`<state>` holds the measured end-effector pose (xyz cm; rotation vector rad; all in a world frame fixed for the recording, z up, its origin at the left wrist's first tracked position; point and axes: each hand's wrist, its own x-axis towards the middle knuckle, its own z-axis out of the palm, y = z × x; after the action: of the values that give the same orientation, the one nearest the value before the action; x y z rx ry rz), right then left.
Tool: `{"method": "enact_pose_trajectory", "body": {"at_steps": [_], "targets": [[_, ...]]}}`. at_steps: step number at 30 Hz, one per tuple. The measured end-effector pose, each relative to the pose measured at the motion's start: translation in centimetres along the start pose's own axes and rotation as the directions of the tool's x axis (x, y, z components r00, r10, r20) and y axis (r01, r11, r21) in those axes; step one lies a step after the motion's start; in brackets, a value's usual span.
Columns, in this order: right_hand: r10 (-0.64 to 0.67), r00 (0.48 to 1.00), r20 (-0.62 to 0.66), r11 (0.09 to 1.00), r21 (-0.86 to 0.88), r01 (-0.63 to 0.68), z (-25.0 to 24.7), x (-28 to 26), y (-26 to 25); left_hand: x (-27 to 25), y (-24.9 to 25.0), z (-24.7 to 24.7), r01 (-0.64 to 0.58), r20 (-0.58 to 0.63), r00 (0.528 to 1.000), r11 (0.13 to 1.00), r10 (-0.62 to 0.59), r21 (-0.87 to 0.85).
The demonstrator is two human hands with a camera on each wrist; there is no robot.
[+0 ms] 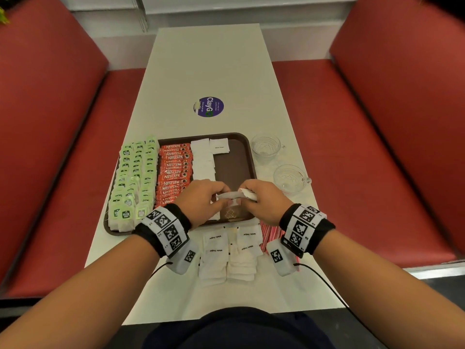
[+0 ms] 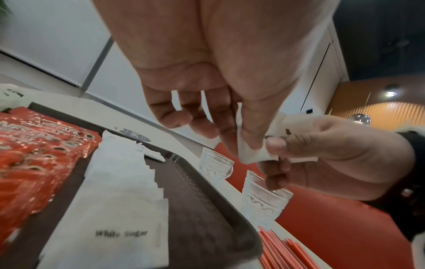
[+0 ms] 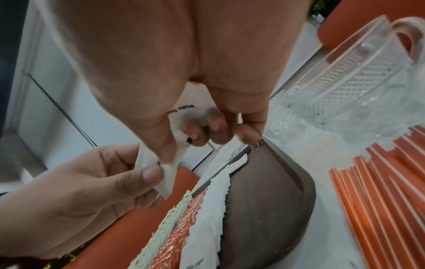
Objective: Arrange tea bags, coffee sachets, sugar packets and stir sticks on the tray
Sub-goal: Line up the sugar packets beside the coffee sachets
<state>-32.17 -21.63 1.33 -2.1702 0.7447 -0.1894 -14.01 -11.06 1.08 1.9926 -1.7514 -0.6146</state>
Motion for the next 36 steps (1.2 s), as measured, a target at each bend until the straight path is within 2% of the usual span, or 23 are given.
{"method": "enact_pose_trajectory", "body": {"at_steps": [4, 7, 11, 15, 17, 20, 25, 30, 34, 36], "targets": [[0.096, 0.994, -0.052, 0.986, 0.145, -0.087, -1.2, 0.8, 0.0, 3.5, -0.7, -2.0, 0.119, -0.064, 0.991, 0.992, -0.118, 0.027], [0.146, 0.987, -0.070, 0.976, 0.175, -0.132, -2.4, 1.8, -0.2, 7.9, -2.9, -3.5, 0.197, -0.134, 0.975, 0.971, -0.179, 0.138], [0.167, 0.984, -0.068, 0.972, 0.177, -0.153, -3.2, 2.9, 0.0, 13.7, -5.2, -4.0, 0.285, -0.072, 0.958, 0.911, -0.276, 0.297], [0.146, 0.984, -0.104, 0.986, 0.094, -0.136, -3.6, 3.2, 0.3, 17.9, -7.1, -3.1, 0.297, 0.027, 0.941, 0.862, -0.337, 0.411], [0.143, 0.982, -0.122, 0.982, 0.142, -0.126, -3.8, 3.3, 0.6, 19.2, -8.0, -2.6, 0.324, 0.050, 0.922, 0.835, -0.385, 0.444], [0.195, 0.969, -0.149, 0.958, 0.240, -0.156, -3.8, 3.5, 1.0, 20.3, -8.9, -1.8, 0.366, 0.024, 0.904, 0.801, -0.427, 0.474], [0.281, 0.947, -0.155, 0.910, 0.357, -0.211, -3.7, 4.0, 1.3, 20.7, -9.0, -1.0, 0.358, -0.055, 0.922, 0.786, -0.384, 0.503], [0.338, 0.936, -0.097, 0.841, 0.477, -0.254, -3.4, 4.3, 0.9, 20.5, -8.1, -0.7, 0.259, 0.100, 0.923, 0.792, -0.371, 0.553], [0.309, 0.945, -0.112, 0.867, 0.441, -0.231, -3.2, 4.4, 0.7, 19.6, -7.5, -1.2, 0.235, 0.093, 0.933, 0.785, -0.347, 0.573], [0.306, 0.945, -0.119, 0.857, 0.468, -0.218, -3.2, 4.5, 0.6, 18.8, -6.6, -1.6, 0.203, 0.081, 0.953, 0.816, -0.291, 0.542]]}}
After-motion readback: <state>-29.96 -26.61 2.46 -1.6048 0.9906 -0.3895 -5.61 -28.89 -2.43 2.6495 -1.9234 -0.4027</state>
